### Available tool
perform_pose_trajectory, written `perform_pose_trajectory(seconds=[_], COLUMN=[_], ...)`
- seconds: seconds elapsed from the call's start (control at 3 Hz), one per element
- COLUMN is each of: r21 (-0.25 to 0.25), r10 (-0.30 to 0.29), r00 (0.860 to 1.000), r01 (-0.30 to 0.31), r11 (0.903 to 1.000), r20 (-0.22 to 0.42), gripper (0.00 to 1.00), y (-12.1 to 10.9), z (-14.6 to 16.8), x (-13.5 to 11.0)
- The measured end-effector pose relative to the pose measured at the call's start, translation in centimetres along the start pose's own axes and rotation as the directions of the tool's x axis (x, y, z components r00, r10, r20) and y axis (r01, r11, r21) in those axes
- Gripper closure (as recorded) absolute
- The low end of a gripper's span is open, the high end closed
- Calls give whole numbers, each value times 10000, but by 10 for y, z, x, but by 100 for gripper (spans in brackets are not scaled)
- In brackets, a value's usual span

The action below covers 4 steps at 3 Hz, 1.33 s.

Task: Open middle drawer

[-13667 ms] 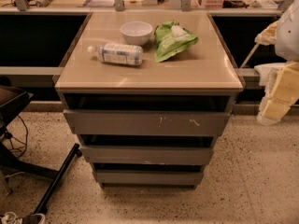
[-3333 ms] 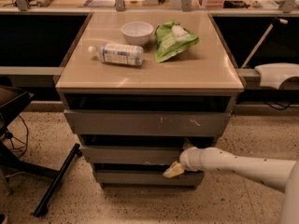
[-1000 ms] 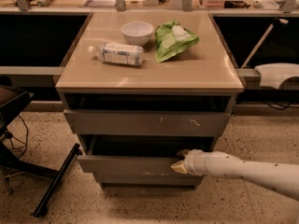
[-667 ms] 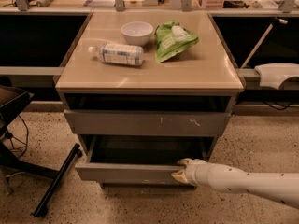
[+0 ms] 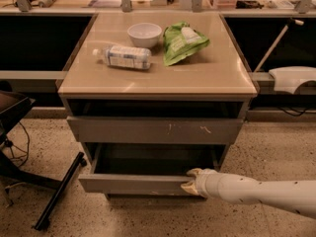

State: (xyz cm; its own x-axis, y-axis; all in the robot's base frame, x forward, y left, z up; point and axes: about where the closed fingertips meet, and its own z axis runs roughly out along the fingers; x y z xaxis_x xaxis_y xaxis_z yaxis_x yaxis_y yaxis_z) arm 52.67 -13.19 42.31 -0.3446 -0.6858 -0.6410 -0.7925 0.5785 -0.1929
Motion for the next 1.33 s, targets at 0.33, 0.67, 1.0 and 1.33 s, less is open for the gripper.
perform_pose_trajectory(seconds=[0.33, 0.67, 1.0, 1.33], r21=[-5, 68, 61, -67], r10=[-103, -595, -594, -486], r00=[9999, 9977, 9978, 9983], r01=[103, 593, 593, 489], r11=[9999, 9982, 9982, 9988], r20=[48, 311, 310, 312], gripper=[100, 100, 100, 100], y=[3, 16, 17, 36], z=[-4, -11, -12, -27], x=[-2, -2, -2, 13])
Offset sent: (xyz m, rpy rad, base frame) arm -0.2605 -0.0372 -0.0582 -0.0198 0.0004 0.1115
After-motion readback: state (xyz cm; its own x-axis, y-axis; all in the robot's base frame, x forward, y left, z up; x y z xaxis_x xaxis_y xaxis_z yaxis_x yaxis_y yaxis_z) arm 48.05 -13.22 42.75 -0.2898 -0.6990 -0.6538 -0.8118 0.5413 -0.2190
